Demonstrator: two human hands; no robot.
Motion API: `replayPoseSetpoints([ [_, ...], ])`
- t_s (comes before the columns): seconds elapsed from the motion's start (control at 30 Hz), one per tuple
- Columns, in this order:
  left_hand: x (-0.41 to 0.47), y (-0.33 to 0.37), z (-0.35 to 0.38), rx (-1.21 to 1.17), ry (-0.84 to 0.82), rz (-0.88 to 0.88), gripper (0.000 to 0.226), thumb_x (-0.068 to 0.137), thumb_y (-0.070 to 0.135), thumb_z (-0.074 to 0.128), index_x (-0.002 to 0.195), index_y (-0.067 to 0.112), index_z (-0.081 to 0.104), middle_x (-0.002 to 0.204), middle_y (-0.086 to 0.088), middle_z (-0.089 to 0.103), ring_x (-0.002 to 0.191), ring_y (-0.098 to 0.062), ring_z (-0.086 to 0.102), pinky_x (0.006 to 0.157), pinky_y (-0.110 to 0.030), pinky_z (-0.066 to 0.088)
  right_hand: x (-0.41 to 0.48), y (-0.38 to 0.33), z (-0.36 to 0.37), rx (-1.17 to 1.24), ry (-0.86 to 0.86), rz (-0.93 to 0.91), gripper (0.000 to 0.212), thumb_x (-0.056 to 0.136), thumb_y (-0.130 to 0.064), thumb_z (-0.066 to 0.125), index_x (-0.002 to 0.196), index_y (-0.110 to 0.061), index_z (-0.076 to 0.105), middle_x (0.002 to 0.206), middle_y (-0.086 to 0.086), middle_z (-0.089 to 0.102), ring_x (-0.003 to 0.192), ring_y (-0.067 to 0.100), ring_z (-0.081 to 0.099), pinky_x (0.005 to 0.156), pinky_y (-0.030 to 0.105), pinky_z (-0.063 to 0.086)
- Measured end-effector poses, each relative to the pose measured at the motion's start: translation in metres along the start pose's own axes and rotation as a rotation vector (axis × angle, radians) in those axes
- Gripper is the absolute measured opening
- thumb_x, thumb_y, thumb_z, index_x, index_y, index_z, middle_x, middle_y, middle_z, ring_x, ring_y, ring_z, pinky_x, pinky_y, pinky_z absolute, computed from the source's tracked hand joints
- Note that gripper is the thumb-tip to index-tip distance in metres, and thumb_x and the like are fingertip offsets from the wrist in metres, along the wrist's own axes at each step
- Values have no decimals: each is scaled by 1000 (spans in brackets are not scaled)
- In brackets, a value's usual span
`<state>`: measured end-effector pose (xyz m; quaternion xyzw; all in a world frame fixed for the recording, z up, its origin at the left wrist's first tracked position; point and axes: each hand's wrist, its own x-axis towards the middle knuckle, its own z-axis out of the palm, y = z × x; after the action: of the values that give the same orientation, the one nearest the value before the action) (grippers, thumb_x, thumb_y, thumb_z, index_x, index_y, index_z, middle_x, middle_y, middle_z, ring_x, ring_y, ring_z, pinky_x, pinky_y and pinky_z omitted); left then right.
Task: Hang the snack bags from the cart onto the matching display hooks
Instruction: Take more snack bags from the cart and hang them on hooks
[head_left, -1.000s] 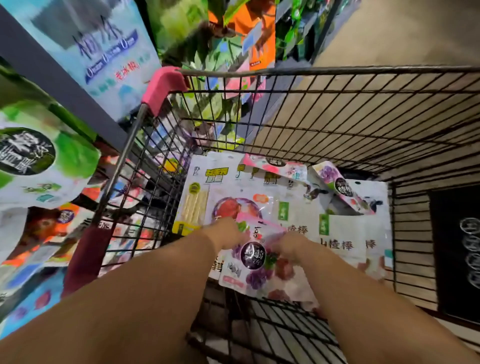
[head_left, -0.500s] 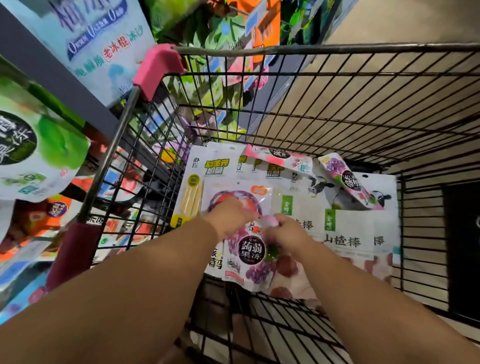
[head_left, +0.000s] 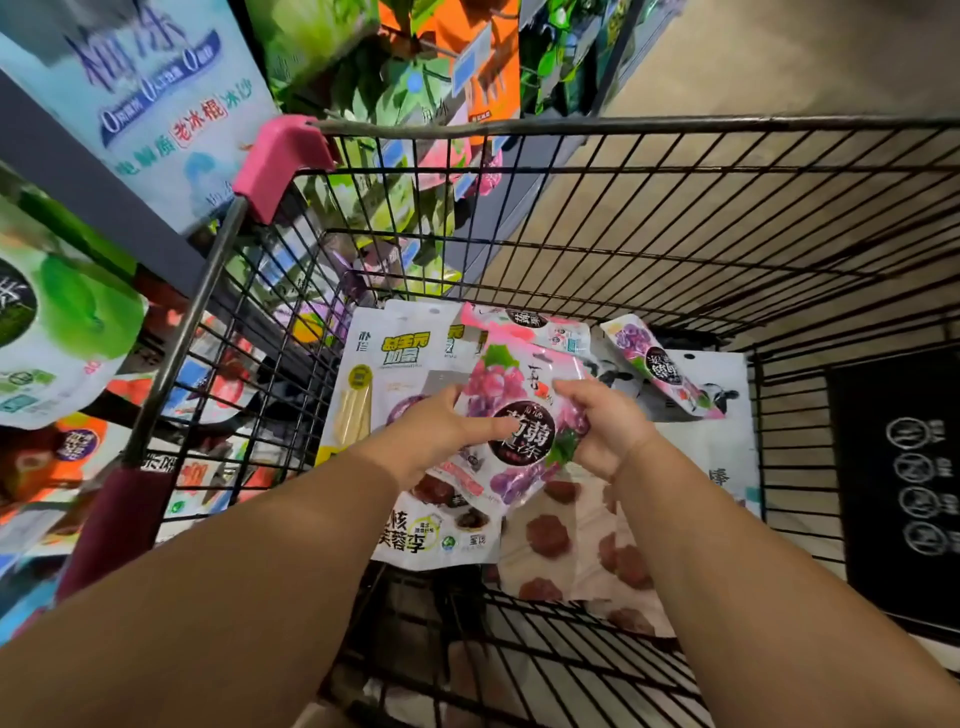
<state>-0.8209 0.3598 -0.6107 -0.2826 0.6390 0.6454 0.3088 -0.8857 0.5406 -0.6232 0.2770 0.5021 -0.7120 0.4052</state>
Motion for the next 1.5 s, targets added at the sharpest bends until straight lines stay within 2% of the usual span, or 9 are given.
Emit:
replayPoseSetpoints([
  [0.2, -9, 4, 10, 79, -113, 45, 107, 56, 38, 92, 144, 22, 35, 130, 13, 53, 120, -12, 50, 108, -32, 35, -6, -10, -7, 100, 82, -36, 43, 96, -14, 50, 136, 4, 46, 120, 23, 62, 100, 36, 66, 74, 46, 57],
  [0.33, -18, 14, 13, 101, -59, 132, 77, 77, 15, 80, 129, 41, 30, 93, 23, 54, 84, 5, 52, 87, -23, 36, -2, -10, -6, 244, 123, -52, 43, 97, -28, 54, 132, -3, 54, 126, 21, 64, 112, 36, 64, 86, 53, 54],
  [0.5, -15, 15, 10, -30, 13, 138, 66, 81, 11, 77, 129, 34, 37, 112, 11, 53, 109, -10, 48, 93, -26, 35, 20, -8, -35, 459, 435, -57, 55, 97, -44, 52, 136, -7, 44, 80, 9, 56, 60, 18, 55, 50, 28, 49],
  [0.63, -9, 12, 4, -48, 51, 121, 54, 77, 17, 81, 120, 26, 50, 117, 6, 63, 112, -14, 55, 90, -29, 39, 44, -10, -56, 575, 534, -18, 49, 100, -37, 49, 142, -14, 41, 78, 10, 49, 58, 17, 48, 48, 24, 43],
  [0.8, -4, 14, 2, -76, 74, 138, 27, 79, 17, 79, 92, 31, 59, 98, 14, 65, 95, -5, 56, 82, -23, 37, 63, -22, -65, 733, 522, -66, 32, 99, -40, 50, 122, -18, 52, 74, 1, 47, 52, 10, 39, 38, 14, 32],
  [0.93, 1, 13, 1, -58, 90, 132, 29, 77, 20, 80, 100, 29, 64, 101, 12, 70, 102, -11, 60, 82, -25, 40, 63, -31, -68, 805, 546, -146, 23, 100, -32, 51, 90, -11, 52, 80, 0, 56, 64, 9, 53, 51, 15, 41],
  [1.03, 7, 15, 2, -82, 70, 154, 23, 80, 13, 77, 87, 29, 63, 81, 21, 70, 86, 1, 60, 65, -15, 36, 59, -40, -70, 737, 590, -133, 17, 102, -16, 44, 91, -7, 53, 115, 2, 66, 109, 12, 65, 94, 19, 50],
  [1.17, 11, 17, 7, -97, 61, 170, 24, 79, 10, 76, 88, 29, 65, 76, 22, 73, 85, 2, 62, 67, -16, 40, 47, -41, -70, 359, 691, -220, 31, 103, -14, 37, 129, -2, 50, 80, 2, 52, 65, 10, 51, 61, 22, 47],
  [1.5, 17, 20, 15, -158, 114, 126, 31, 77, 22, 80, 105, 23, 67, 98, 8, 73, 93, -10, 65, 74, -24, 46, 11, -62, -21, -274, 902, -575, 38, 106, -30, 33, 136, -16, 52, 104, 8, 54, 93, 20, 49, 75, 22, 35],
])
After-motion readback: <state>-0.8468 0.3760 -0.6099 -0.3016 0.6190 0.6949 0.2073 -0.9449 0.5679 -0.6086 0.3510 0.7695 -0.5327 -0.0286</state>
